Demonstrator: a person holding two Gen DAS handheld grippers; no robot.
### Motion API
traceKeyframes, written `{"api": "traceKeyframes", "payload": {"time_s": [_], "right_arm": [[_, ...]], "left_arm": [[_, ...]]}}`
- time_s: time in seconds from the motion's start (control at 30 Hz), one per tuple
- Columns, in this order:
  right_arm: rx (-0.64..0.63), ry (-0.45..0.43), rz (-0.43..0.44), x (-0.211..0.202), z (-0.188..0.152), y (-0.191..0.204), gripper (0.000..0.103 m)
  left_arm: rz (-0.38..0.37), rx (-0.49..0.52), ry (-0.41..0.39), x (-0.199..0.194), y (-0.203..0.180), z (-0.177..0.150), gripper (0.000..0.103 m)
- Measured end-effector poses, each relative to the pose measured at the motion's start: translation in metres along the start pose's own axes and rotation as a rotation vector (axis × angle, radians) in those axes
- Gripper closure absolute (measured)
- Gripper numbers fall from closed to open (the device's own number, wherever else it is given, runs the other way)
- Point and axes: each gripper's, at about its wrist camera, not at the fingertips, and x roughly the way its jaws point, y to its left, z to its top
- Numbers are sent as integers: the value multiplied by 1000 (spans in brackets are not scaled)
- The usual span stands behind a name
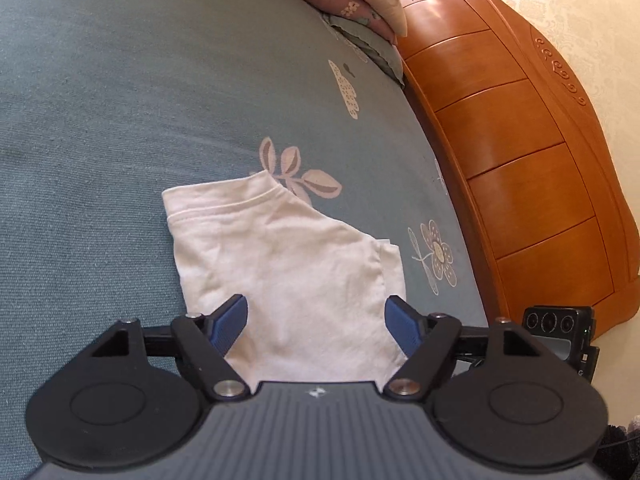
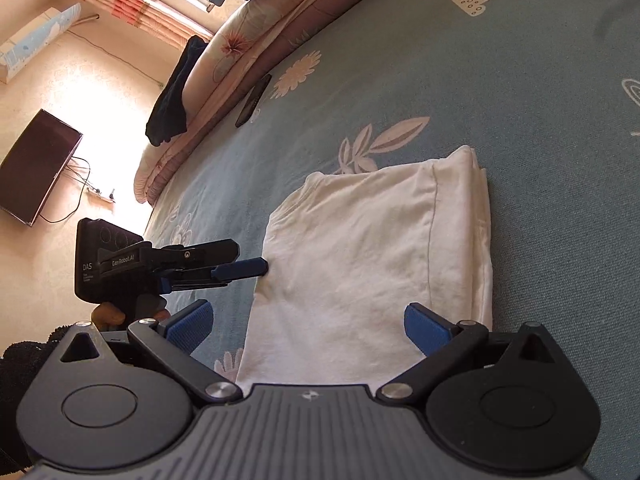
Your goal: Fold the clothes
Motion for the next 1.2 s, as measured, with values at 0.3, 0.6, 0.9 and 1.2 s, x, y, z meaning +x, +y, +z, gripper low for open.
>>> {"api": "traceKeyframes", "payload": {"time_s": [0.3,0.6,0.9,1.2], "right_arm": [[-38,21,-9,7,10,6,0],[-17,-6,-25,10,26,-2,0],[-9,-76,-123,26,60,-34,1],[-22,-95,-104,1,49,-8,0]], "left_arm": [[12,32,-24,-5,-7,9,26],[41,23,-24,-4,-8,11,26],[107,147,41,17,-29,-6,26],[78,125,-59,14,-30,18,27]]}}
